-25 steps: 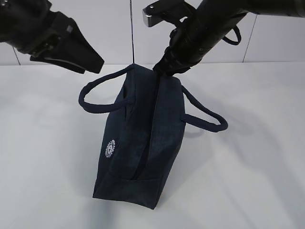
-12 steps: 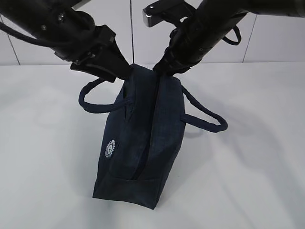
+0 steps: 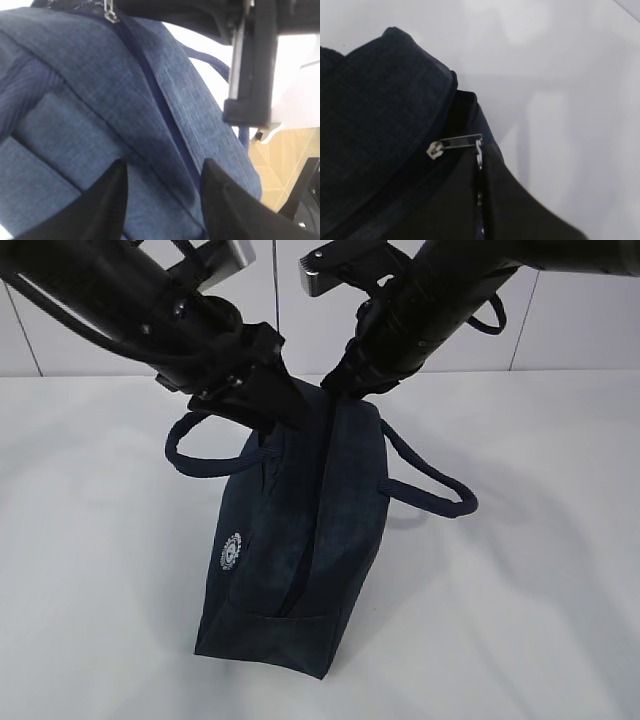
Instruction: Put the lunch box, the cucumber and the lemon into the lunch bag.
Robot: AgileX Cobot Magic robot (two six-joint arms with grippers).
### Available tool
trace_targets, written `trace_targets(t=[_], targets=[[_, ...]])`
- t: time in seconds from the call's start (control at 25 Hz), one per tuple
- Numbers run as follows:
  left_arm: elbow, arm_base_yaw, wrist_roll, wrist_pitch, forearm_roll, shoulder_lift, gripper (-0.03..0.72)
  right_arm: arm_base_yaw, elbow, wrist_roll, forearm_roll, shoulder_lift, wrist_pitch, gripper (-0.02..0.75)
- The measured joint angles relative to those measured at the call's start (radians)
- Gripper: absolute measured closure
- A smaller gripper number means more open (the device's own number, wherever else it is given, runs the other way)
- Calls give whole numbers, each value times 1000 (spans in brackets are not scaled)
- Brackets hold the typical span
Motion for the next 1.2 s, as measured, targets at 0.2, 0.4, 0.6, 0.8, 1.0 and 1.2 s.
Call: trace_targets(t=[0.2,0.4,0.6,0.8,1.0,1.2], targets=[[-2,-1,0,0,2,14,412,0,0,0,0,0,0,738],[-5,-1,-5,23,2,52,488,0,0,0,0,0,0,738],[-5,-1,12,29,17,63,661,0,0,0,2,0,0,738],[-5,-1,23,54,25,63,692,0,0,0,2,0,-2,738],[-5,-1,29,82,49,42,693,0,0,-10,-4,0,-9,738],[-5,-1,30,115,73,4,693,0,0,-13,-22,0,-32,738]])
